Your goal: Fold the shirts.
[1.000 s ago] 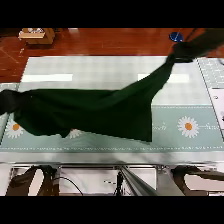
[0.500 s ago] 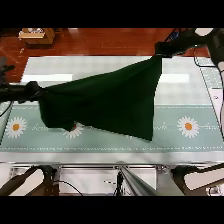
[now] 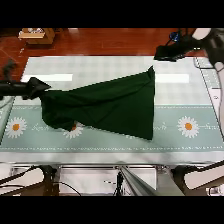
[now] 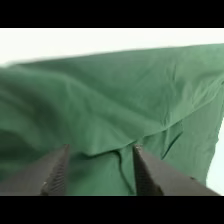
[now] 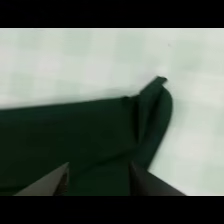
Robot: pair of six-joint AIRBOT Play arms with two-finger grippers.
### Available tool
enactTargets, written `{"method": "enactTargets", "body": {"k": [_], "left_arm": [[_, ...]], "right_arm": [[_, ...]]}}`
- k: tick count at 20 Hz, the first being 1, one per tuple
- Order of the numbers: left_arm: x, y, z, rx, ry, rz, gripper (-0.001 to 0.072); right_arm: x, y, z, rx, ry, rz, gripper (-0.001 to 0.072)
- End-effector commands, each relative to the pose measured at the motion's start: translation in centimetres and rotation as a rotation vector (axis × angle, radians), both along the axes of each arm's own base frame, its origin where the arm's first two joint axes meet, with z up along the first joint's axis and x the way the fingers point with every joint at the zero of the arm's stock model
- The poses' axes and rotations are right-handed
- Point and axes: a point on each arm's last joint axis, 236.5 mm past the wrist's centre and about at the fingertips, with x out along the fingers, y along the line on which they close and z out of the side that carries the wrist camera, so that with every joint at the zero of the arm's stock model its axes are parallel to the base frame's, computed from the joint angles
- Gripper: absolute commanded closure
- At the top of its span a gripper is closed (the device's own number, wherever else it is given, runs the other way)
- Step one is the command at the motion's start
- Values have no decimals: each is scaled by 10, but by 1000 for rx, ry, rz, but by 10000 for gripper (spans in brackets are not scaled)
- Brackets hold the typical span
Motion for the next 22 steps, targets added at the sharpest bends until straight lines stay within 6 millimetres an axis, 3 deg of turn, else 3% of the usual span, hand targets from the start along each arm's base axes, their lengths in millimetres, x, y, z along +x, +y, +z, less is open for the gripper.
{"method": "enactTargets", "body": {"k": [1,3,5,8,10,12,14,18,22], "left_arm": [[-32,67,20,116,105,63,144],[-68,103,7,157,238,196,118],[-108,115,-14,183,337,235,118],[-149,87,-54,79,448,247,82],[-164,68,-77,34,492,213,81],[-163,57,-89,-1,470,197,-13],[-158,62,-99,10,462,226,-13],[-141,73,-110,39,422,273,-13],[-110,65,-121,54,359,276,-13]], "right_arm": [[-43,-50,17,-133,87,2,265],[-64,-94,6,-255,168,-75,265],[-83,-113,-16,-251,244,-122,265],[-118,-117,-63,-132,350,-157,264],[-135,-99,-81,27,362,-117,263],[-139,-65,-69,254,326,-30,259],[-131,-49,-50,379,269,-5,233],[-125,-47,-37,398,213,6,233],[-126,-46,-36,398,212,9,233]]}}
